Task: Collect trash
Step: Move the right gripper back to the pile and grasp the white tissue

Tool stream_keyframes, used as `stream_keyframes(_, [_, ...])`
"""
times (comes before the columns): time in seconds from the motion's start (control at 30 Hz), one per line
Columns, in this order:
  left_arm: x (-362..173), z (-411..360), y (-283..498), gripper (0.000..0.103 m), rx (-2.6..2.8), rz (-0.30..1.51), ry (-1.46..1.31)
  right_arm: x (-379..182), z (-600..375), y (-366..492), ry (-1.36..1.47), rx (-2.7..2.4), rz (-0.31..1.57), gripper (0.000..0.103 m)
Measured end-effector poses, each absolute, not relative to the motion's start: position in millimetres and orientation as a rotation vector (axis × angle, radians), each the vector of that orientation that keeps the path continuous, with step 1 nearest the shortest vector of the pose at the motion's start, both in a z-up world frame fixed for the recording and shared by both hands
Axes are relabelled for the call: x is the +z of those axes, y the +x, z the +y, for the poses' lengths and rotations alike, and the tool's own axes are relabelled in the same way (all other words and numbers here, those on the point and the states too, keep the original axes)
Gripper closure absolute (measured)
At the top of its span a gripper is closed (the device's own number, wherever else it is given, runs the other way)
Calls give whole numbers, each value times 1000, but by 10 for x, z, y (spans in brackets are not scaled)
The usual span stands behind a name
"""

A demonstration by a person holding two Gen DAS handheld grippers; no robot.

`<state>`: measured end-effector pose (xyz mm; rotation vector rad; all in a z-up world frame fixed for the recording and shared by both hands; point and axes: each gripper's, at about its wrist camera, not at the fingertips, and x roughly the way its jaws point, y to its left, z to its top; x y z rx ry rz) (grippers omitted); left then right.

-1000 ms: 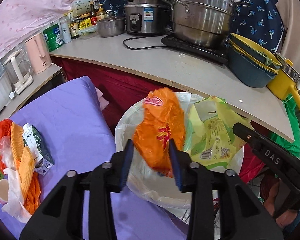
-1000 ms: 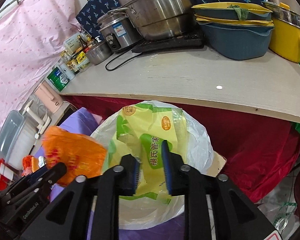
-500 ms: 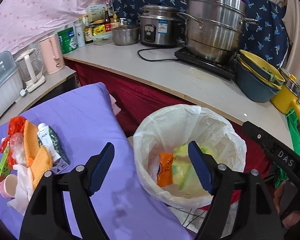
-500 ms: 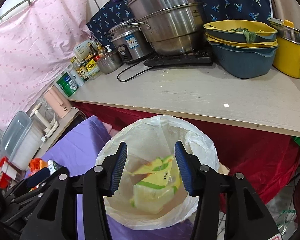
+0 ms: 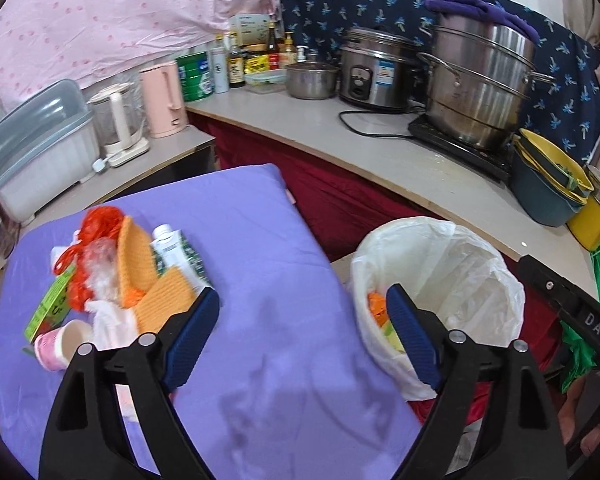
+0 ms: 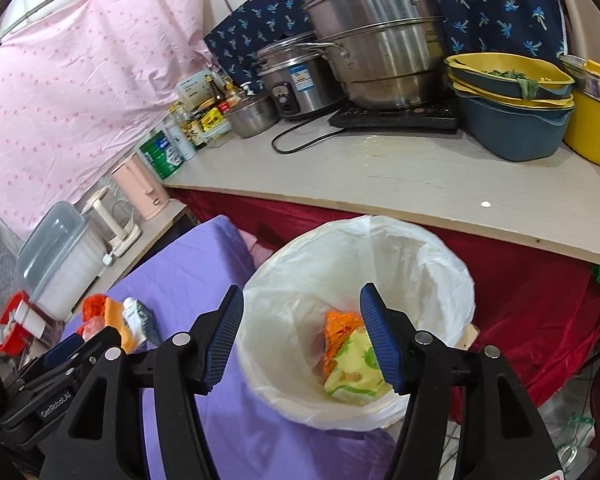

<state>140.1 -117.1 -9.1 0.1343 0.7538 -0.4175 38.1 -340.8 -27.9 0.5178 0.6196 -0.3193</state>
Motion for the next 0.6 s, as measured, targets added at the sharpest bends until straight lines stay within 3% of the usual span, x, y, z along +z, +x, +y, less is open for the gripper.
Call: stream_keyframes(0.6, [-347,528,1426,15,-92,843,45,-362,-1955,612,383,-71,729,43])
